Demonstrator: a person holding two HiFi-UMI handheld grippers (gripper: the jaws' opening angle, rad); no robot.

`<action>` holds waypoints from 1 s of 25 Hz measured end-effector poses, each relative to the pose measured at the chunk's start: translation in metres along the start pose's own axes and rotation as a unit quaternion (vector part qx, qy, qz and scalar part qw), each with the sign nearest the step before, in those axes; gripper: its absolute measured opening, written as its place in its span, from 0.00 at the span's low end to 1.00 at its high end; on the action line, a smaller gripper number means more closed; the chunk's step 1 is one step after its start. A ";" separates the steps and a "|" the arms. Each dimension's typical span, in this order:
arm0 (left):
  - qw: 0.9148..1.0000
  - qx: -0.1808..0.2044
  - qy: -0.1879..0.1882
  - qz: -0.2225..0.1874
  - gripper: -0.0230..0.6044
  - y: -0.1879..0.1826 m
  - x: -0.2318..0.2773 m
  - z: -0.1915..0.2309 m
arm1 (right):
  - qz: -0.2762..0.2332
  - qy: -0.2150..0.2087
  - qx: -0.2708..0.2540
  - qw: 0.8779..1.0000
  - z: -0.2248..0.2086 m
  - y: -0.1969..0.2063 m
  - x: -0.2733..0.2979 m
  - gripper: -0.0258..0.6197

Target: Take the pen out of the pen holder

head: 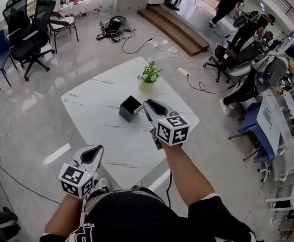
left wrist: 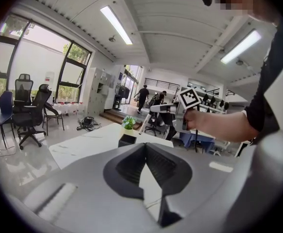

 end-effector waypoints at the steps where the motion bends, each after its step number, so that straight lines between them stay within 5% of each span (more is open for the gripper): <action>1: 1.000 0.001 0.004 0.000 0.13 0.000 0.002 -0.001 | -0.006 -0.002 -0.001 1.000 0.005 -0.003 -0.008 0.15; 25: 0.996 0.029 0.084 0.004 0.13 -0.018 0.041 -0.040 | -0.019 -0.019 0.020 0.999 0.067 0.017 -0.132 0.15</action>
Point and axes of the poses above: the fingertips, and each gripper's own axes: x forward along the fingers, z to its left, y out of its underside, the point moved 7 cm from there along -x, backward along the fingers, and after that the axes turned 10 degrees about -z, right-handed, at the moved point
